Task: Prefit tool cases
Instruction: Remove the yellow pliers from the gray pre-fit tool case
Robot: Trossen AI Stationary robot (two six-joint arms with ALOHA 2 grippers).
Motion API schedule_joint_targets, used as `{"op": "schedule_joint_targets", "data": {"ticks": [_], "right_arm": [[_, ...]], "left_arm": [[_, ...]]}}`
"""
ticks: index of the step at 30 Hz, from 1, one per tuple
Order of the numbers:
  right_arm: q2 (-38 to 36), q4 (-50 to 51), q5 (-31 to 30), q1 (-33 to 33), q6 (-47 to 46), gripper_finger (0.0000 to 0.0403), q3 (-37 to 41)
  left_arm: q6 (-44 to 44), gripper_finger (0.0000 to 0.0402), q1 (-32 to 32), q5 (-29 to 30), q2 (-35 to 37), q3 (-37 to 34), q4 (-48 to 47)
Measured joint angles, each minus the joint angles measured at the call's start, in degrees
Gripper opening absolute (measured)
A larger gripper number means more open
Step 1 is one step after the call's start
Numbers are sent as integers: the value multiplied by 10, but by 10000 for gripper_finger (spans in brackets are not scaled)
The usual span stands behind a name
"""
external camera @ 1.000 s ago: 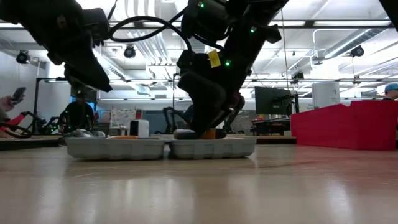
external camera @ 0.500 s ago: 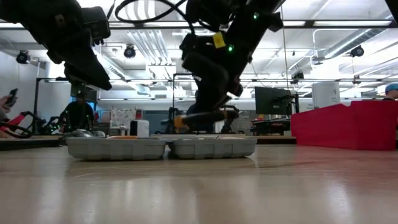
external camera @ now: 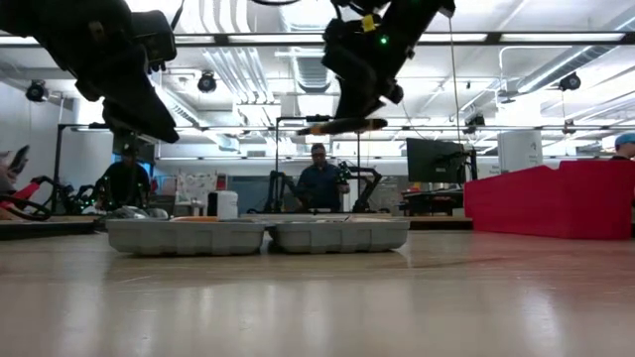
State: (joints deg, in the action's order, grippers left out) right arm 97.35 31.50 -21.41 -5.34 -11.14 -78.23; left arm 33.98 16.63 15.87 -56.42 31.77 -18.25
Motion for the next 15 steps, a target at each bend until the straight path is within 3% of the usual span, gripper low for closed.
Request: {"op": "schedule_joint_targets", "data": {"ticks": [15], "right_arm": [[-27,55,4,-124,-90,40,23]], "left_arm": [[0,137,6,2,-4,0,46]]}}
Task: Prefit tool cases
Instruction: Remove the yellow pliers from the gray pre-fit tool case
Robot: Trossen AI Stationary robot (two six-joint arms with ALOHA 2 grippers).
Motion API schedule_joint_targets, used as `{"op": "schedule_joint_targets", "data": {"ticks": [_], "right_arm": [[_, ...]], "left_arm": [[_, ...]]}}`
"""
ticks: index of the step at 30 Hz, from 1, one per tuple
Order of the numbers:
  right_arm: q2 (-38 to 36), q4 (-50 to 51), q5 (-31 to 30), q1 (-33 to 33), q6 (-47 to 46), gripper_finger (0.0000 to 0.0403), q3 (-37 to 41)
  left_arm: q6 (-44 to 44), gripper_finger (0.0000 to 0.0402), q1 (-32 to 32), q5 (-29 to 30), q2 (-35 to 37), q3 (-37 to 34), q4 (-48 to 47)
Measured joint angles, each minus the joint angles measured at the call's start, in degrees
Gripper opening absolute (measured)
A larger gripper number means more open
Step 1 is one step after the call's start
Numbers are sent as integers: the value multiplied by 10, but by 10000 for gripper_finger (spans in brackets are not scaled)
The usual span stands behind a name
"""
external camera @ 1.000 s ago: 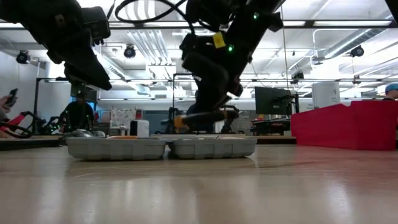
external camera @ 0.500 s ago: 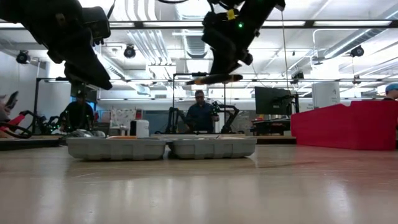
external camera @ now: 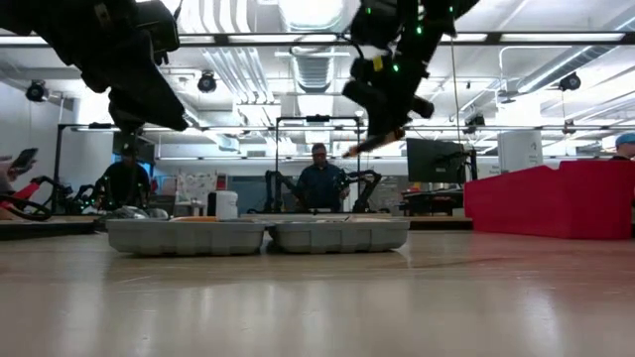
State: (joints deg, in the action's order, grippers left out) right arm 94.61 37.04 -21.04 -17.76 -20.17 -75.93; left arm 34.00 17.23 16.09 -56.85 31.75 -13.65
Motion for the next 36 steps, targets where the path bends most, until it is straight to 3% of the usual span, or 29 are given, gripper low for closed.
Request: {"op": "schedule_joint_targets", "data": {"ticks": [11,21,36], "right_arm": [[8,-3,25,-65,-42,41,50],[8,-5,86,-111,-73,54,79],[8,-10,140,-123,-240,52,146]], "left_arm": [[0,137,0,0,-1,0,27],[-2,137,0,0,-1,0,40],[-12,137,6,-1,-1,0,54]]}}
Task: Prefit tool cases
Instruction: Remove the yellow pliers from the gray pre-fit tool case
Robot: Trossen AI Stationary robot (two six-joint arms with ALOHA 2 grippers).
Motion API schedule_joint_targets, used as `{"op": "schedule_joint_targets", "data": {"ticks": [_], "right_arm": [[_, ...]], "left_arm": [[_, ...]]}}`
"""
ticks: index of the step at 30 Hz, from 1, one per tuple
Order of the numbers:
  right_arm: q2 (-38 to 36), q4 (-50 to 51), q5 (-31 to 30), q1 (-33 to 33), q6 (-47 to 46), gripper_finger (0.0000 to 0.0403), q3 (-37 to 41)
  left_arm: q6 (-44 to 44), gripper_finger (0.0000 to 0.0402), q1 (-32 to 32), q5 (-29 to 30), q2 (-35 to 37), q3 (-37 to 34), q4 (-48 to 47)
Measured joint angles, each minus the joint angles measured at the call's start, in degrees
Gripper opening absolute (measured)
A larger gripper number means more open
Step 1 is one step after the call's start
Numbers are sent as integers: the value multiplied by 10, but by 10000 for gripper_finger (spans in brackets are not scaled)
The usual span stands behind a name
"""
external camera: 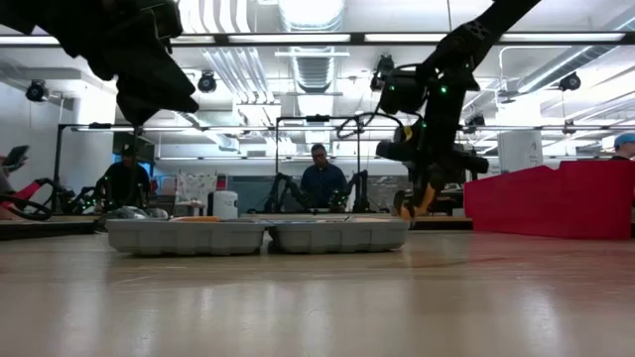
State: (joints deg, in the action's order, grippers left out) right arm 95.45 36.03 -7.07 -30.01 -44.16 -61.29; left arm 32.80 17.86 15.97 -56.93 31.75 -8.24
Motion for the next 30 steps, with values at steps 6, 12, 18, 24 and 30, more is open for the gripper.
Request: {"op": "schedule_joint_targets", "data": {"ticks": [6,12,18,24,30], "right_arm": [[0,-6,-23,15,-25,44,10],[12,-14,-30,16,-43,40,25],[57,-48,0,23,-37,54,25],[91,-49,-7,36,-7,85,-7],[91,-39,-24,35,8,136,-30]], "left_arm": [[-8,137,9,0,0,0,14],[-14,137,16,0,0,0,19],[-14,137,17,0,0,0,21],[-10,137,19,0,0,0,20],[-8,137,20,0,0,0,20]]}}
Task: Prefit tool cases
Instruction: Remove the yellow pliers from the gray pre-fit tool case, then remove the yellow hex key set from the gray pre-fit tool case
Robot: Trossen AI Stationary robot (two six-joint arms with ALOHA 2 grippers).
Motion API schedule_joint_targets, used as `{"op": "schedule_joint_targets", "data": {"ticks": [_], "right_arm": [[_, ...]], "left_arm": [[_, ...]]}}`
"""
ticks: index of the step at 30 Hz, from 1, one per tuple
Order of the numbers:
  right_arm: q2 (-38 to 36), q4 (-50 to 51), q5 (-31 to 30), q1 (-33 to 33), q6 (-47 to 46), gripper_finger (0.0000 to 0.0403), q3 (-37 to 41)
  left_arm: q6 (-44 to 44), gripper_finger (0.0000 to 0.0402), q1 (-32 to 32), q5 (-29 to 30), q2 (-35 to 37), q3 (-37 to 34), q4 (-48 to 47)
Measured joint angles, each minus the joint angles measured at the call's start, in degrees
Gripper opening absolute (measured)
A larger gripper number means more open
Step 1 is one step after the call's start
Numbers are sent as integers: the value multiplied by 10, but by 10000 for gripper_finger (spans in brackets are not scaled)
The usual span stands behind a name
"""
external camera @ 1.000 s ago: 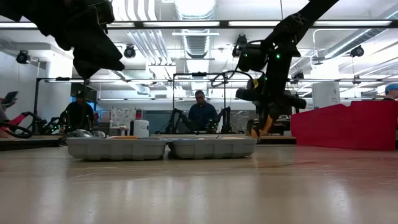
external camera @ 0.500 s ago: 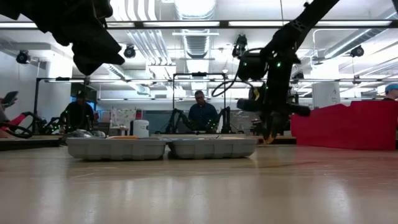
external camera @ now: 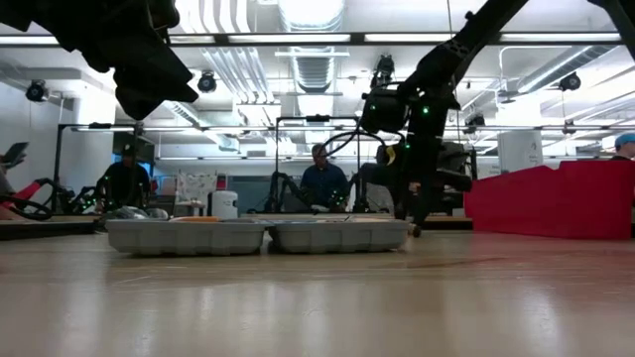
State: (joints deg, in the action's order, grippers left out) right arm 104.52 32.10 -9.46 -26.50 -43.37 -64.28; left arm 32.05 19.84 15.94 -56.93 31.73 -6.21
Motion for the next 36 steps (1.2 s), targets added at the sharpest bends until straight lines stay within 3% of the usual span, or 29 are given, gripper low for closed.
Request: {"op": "schedule_joint_targets", "data": {"ticks": [8,13,17,26,36], "right_arm": [[-7,73,-33,15,51,187,-59],[-26,67,-84,63,112,200,-109],[-35,64,-85,97,156,201,-150],[-37,63,-48,162,216,200,-200],[-35,30,36,204,309,199,-203]], "left_arm": [[0,137,5,0,0,0,0],[0,137,5,0,0,0,0],[0,137,5,6,0,0,-3],[0,137,5,44,0,0,-3],[0,137,5,63,0,0,-3]]}}
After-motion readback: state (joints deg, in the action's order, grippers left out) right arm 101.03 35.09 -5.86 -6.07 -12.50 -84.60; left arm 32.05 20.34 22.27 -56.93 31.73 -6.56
